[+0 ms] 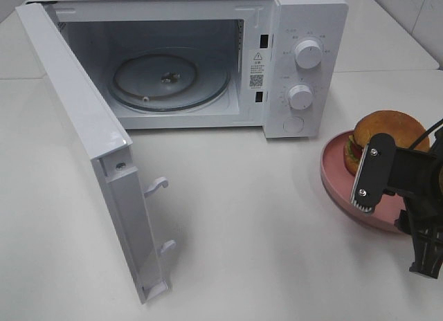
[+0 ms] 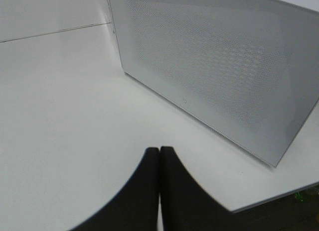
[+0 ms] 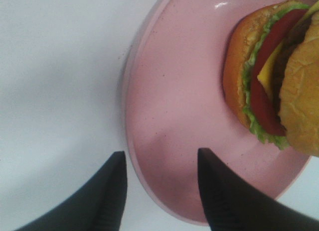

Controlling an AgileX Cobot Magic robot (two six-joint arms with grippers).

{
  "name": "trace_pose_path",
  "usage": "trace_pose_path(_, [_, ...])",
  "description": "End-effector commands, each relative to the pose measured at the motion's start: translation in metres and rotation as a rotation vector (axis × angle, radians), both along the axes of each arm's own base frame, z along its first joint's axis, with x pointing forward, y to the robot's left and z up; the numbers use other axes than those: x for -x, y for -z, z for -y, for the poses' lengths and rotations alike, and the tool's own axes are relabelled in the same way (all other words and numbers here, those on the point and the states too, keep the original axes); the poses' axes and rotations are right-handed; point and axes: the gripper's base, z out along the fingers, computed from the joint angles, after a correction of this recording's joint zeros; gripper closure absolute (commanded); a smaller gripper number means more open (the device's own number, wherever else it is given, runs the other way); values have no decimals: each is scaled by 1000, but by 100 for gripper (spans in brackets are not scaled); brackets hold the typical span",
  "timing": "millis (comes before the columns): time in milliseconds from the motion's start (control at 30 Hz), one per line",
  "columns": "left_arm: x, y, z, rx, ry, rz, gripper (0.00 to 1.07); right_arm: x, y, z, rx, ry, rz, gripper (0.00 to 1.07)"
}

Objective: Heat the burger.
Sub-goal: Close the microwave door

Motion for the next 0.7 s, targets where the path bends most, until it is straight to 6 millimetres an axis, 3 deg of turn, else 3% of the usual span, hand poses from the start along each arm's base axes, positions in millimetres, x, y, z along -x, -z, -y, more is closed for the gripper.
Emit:
trace_pose_path(33, [0,0,0,12,0,12,106,-1,-2,2,-29,85,17,61])
trace_pose_path(300, [0,0,0,12,0,12,106,-7,-9,2,-73,230,58,59])
trace_pose_path(467, [0,0,0,12,0,12,106,-23,-32,2,-143,533,127,47])
trace_pose_path(700, [0,0,0,12,0,12,106,-26,-45,0,-199,725,98,38])
